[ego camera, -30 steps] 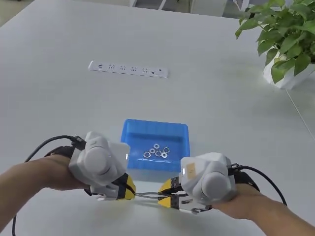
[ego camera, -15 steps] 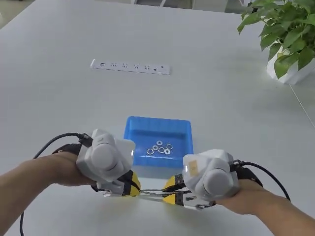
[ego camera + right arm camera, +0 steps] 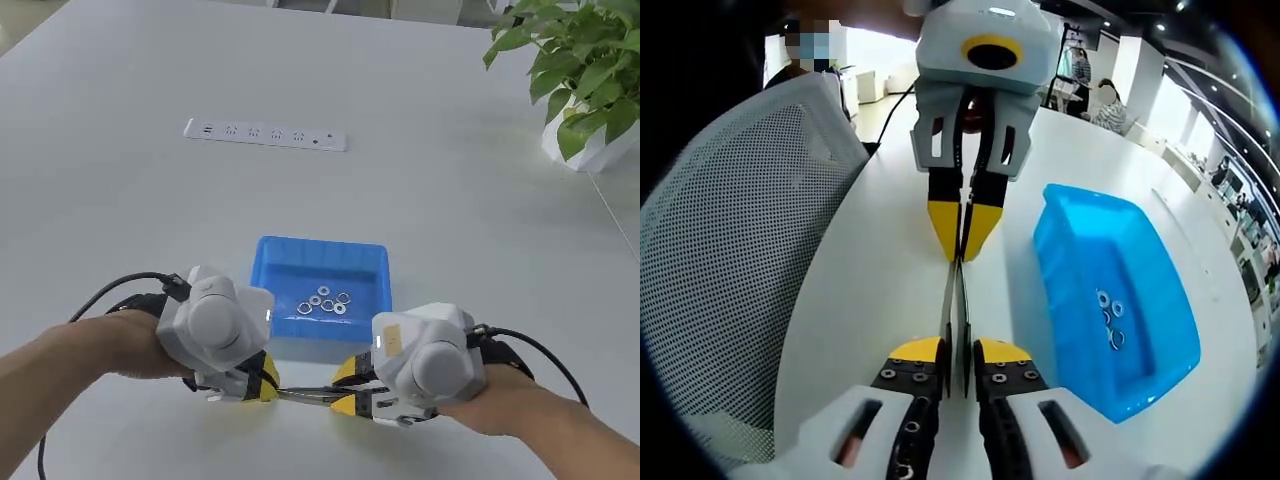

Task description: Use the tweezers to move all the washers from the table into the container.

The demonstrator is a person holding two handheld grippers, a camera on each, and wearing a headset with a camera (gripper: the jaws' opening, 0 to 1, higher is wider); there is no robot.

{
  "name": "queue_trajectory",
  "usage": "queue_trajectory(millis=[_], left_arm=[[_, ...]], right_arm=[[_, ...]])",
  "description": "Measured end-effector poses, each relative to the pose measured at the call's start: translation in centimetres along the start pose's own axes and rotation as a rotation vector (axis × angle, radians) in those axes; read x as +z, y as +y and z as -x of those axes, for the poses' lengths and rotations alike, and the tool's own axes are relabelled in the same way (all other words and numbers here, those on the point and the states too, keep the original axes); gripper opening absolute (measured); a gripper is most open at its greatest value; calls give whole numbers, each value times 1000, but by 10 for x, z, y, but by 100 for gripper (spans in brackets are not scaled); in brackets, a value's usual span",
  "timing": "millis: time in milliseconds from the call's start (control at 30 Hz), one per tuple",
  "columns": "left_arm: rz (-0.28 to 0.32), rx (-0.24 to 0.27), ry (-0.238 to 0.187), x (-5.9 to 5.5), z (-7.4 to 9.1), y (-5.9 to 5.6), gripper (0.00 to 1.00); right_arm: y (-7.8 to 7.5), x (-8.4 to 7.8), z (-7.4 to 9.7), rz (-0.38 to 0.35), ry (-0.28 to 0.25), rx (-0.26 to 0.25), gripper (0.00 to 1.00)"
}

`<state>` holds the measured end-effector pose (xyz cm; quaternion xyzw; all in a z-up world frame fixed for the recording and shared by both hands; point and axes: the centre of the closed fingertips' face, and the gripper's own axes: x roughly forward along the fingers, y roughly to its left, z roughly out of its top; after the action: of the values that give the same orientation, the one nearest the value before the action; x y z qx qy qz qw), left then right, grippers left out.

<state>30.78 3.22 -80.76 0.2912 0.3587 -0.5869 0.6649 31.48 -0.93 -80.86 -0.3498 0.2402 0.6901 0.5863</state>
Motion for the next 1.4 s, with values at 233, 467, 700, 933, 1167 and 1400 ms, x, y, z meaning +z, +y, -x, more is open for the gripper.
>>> queue_trajectory(millis=[233, 467, 700, 933, 1167, 1400], left_arm=[[8, -1, -7, -1, 1, -2, 12], [57, 16, -25, 0, 13, -3, 31], [159, 65, -123, 13, 36, 1, 52], [239, 116, -236, 24, 66, 2, 65], [286, 194, -306, 25, 90, 8, 81], [309, 248, -342, 26, 98, 11, 99]], right_arm=[[-1, -3, 5, -12, 17, -28, 21], [-11, -8, 32, -113, -7, -106, 33], [-24, -10, 68, -265, -82, -209, 51], [-36, -17, 104, -361, -153, -312, 64], [-35, -24, 122, -433, -196, -356, 81], [-31, -32, 130, -470, -211, -396, 100]])
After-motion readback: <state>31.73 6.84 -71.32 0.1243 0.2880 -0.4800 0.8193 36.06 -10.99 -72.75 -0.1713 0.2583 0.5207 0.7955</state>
